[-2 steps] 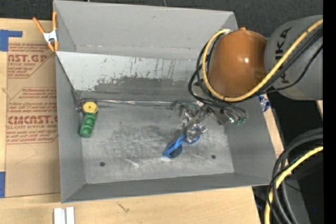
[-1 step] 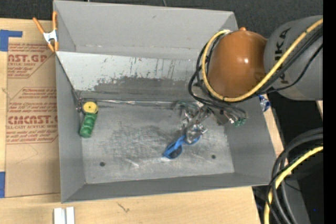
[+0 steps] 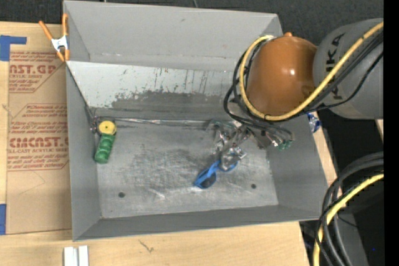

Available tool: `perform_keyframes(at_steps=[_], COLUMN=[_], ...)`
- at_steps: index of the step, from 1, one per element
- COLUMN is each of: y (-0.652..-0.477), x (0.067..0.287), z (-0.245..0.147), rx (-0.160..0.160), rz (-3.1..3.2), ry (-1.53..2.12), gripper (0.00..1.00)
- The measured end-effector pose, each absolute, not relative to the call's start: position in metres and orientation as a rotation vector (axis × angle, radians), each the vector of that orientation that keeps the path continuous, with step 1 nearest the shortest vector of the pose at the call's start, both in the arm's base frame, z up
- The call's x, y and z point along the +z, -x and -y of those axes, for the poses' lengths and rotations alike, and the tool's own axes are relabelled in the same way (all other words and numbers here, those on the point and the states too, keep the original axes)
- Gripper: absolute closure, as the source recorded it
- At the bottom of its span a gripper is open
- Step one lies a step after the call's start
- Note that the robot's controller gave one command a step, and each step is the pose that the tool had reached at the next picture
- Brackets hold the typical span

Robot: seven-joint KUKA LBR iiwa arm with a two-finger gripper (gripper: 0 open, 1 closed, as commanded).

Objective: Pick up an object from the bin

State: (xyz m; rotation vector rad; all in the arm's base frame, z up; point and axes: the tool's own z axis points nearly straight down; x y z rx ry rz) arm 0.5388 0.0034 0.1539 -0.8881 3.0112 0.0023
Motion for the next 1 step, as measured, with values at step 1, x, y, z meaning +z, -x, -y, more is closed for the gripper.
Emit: perform_keyframes(at_steps=[1], y=[-0.5387], x=[0.1539], z=[-0.0034], rx=[0.002], rz=[-3.011], ry=[0.888], gripper=[1.00])
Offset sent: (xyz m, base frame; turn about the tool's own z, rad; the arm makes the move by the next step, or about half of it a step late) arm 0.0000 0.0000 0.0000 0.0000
